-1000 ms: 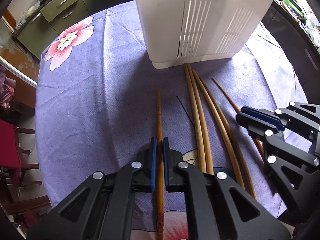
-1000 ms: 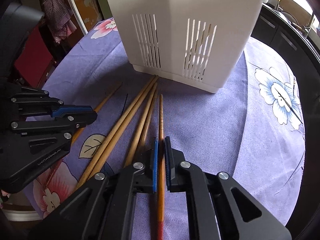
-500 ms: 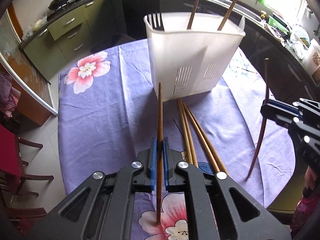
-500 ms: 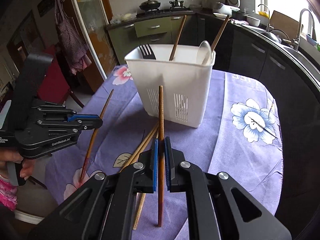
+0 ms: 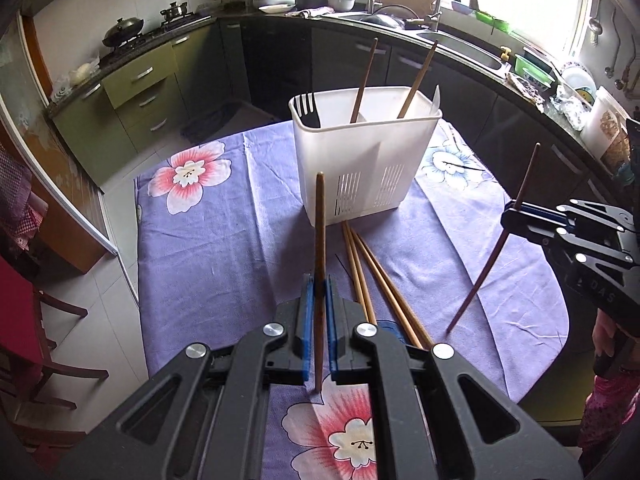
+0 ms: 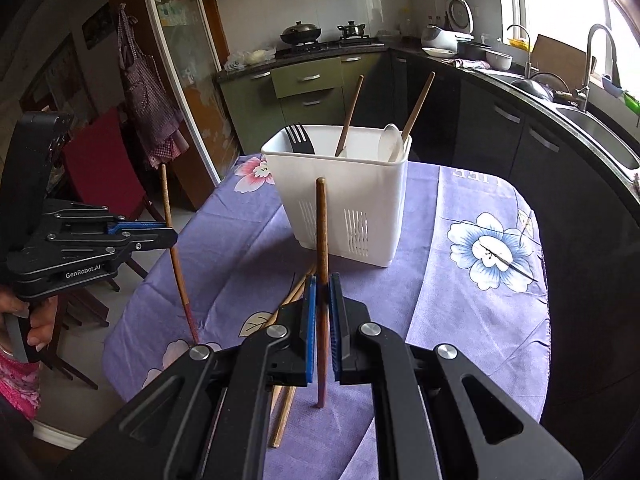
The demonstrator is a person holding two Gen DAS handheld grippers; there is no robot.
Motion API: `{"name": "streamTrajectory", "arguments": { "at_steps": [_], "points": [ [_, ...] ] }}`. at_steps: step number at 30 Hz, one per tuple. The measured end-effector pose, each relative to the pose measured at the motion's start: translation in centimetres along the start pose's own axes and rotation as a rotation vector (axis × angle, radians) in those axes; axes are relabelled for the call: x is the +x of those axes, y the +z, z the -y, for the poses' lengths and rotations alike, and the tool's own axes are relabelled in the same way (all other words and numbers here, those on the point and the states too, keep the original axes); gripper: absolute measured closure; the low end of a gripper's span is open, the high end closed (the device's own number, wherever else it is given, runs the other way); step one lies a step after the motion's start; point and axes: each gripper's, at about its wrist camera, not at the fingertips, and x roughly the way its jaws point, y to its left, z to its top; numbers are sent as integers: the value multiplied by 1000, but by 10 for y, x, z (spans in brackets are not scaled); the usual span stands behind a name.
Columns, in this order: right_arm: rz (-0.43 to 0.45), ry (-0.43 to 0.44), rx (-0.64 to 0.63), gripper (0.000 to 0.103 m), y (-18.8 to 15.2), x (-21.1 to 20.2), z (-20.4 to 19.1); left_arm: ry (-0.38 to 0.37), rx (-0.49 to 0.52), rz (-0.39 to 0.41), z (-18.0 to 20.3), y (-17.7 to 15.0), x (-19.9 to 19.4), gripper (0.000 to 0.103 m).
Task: Organize utensils
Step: 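Lift the chopsticks with both tools and lower them into the white holder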
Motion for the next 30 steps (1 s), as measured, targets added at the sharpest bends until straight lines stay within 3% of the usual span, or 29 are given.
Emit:
{"name": "streamTrajectory", "arguments": {
  "at_steps": [12,21,25,30],
  "points": [
    [35,3,-18,96,15,-14,-9,-14,16,13,7,9,-7,97],
    [81,12,-35,96,43,-35,-18,-31,32,51,16,35,-30,97],
    [131,9,-35,96,65,-52,-20,-46,41,82,21,56,-51,97],
    [210,6,-26,96,100,-73,-21,-34,55,184,29,92,-93,97]
  ]
}}
